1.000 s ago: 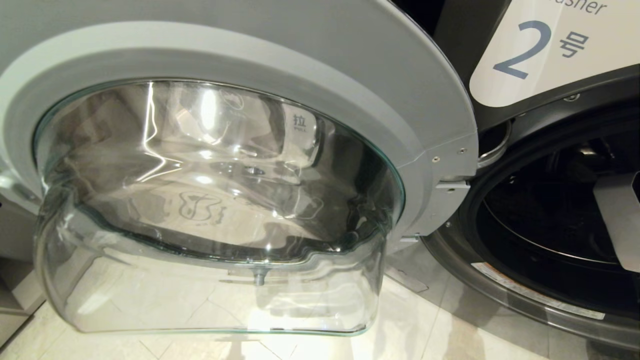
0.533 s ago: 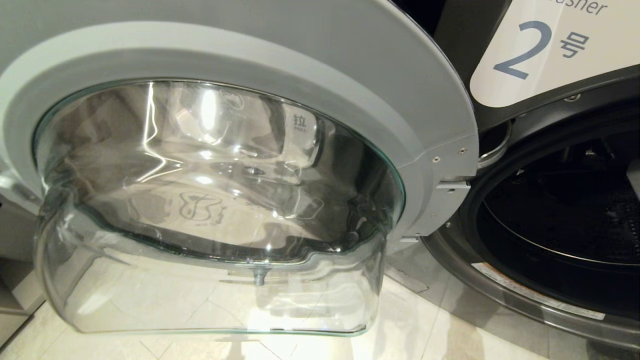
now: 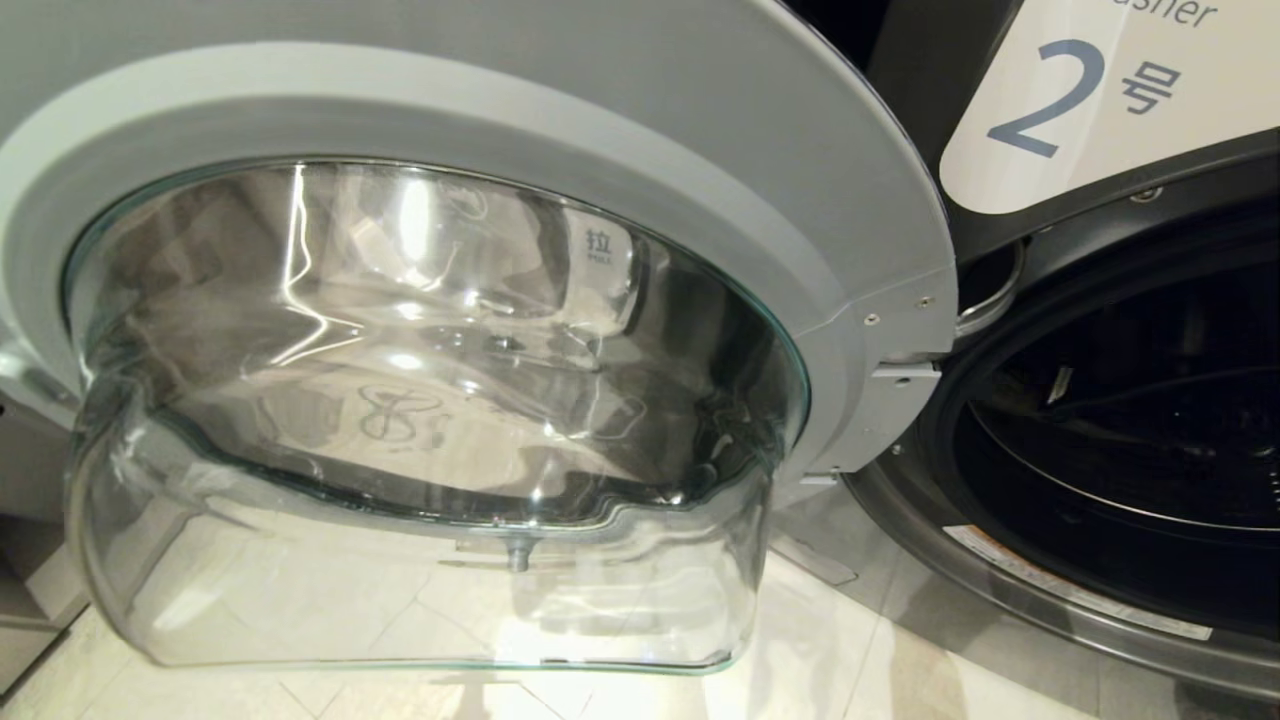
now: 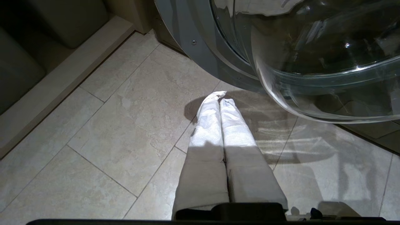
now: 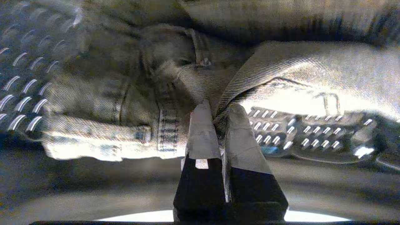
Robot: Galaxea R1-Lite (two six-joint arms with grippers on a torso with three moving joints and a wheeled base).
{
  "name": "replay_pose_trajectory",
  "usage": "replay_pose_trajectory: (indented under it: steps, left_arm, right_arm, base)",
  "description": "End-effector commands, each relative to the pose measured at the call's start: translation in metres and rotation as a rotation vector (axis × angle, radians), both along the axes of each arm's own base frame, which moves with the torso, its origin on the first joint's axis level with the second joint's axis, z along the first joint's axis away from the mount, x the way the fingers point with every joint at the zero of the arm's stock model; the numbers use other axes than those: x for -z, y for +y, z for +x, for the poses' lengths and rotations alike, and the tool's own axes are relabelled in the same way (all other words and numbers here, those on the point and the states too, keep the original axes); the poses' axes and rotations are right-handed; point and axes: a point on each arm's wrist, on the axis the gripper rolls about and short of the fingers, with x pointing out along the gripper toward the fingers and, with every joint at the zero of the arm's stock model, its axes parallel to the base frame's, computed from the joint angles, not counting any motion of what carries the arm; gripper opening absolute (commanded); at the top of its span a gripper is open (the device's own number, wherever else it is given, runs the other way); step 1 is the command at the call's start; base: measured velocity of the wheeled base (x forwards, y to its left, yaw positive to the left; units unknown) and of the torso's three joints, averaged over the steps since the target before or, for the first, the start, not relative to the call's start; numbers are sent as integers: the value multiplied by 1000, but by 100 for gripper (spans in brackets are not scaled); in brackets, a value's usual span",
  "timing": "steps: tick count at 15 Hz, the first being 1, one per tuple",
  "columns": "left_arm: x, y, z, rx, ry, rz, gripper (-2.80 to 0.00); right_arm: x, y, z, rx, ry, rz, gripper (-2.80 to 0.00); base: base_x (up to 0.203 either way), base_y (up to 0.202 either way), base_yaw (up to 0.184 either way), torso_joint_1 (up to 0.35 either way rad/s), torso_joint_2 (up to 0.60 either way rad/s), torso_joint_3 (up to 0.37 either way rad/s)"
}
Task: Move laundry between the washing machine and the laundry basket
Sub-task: Pick a cloth and place it into the basket
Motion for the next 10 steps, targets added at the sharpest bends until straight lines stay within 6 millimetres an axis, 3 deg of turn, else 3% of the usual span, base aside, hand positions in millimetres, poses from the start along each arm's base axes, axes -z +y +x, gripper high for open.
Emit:
replay_pose_trajectory:
  steps: [1, 5, 10]
  left_arm:
    - [11, 0, 3, 0, 39, 2, -280]
    - [11, 0, 3, 0, 40, 2, -280]
    - [11, 0, 3, 0, 39, 2, -280]
  right_arm:
    - [-6, 6, -19, -8, -60, -12, -280]
    - [2, 7, -25, -6, -49, -10, -280]
    - [21, 15, -53, -20, 3, -3, -280]
  base:
    - [0, 0, 0, 0, 0, 0]
    - [0, 0, 0, 0, 0, 0]
    - [0, 0, 0, 0, 0, 0]
